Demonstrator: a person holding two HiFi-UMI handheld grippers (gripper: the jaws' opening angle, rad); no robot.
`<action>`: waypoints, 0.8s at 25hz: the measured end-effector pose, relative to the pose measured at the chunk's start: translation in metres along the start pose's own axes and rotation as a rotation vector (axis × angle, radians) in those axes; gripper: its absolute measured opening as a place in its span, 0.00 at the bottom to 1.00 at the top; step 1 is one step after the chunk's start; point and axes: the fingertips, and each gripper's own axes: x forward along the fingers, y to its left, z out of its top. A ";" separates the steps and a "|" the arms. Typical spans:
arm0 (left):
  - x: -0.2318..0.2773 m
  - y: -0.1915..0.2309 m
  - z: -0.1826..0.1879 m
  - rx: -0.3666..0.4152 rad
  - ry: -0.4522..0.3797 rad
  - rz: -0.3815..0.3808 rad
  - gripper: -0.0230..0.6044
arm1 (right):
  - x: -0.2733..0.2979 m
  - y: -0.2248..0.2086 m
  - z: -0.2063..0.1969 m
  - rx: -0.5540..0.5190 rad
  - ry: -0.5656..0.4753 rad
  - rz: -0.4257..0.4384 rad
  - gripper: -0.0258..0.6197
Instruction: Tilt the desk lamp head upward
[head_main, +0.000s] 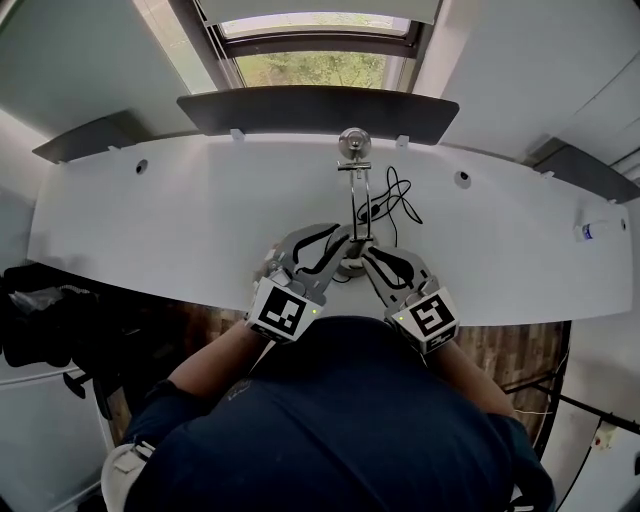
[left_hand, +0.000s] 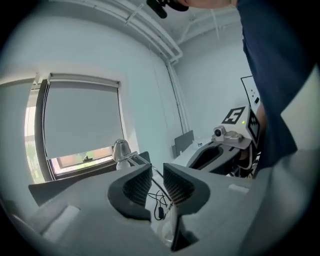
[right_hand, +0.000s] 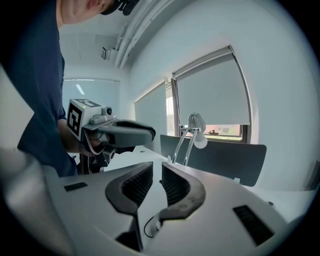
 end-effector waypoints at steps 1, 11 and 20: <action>-0.001 -0.003 0.000 -0.010 -0.001 -0.011 0.15 | -0.001 0.001 0.004 -0.002 -0.008 0.004 0.13; -0.010 -0.044 -0.007 -0.142 -0.033 -0.110 0.05 | -0.011 0.005 0.017 -0.011 -0.105 -0.013 0.08; -0.011 -0.053 -0.017 -0.208 -0.006 -0.140 0.05 | -0.013 0.010 0.017 0.018 -0.135 0.006 0.06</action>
